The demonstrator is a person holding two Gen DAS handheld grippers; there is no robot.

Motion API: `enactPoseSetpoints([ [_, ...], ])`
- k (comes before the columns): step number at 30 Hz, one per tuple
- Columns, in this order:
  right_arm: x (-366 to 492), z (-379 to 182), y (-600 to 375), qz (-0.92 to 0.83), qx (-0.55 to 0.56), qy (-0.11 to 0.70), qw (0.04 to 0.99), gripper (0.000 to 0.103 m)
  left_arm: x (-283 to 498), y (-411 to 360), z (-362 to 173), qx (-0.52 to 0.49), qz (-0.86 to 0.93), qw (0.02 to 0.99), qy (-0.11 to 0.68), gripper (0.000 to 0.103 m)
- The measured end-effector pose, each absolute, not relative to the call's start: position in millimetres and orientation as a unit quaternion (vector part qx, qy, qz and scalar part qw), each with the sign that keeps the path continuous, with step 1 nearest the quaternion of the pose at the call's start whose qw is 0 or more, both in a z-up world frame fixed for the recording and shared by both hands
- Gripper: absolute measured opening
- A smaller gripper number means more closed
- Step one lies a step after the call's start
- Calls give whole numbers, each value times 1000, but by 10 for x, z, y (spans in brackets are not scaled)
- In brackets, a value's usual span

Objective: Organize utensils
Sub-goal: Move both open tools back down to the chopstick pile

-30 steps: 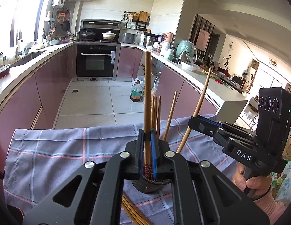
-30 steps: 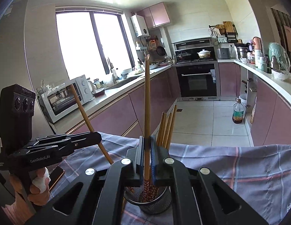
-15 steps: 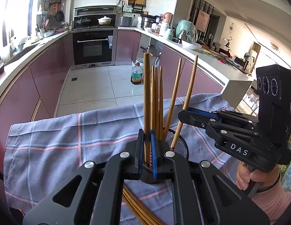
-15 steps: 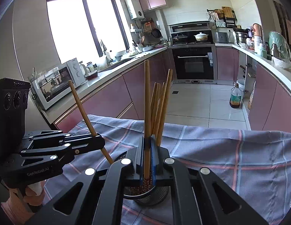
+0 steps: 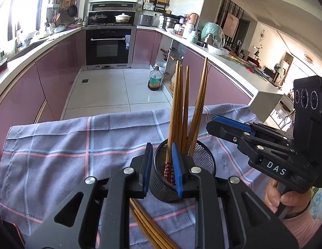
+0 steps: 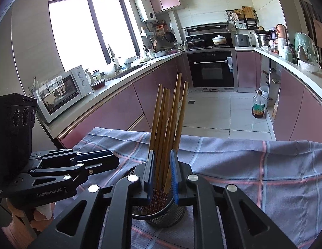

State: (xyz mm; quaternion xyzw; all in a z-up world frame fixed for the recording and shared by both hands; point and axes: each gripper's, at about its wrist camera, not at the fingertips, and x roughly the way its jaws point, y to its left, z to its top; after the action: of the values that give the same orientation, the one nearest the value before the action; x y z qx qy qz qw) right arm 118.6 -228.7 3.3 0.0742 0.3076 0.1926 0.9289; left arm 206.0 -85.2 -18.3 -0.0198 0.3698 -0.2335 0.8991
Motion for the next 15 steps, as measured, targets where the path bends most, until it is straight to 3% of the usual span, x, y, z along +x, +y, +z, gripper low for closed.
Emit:
enactPoseSetpoints([
  [15, 850, 24, -2228, 212, 62, 294, 930, 33, 1635, -658, -288, -12, -199, 919, 341, 32],
])
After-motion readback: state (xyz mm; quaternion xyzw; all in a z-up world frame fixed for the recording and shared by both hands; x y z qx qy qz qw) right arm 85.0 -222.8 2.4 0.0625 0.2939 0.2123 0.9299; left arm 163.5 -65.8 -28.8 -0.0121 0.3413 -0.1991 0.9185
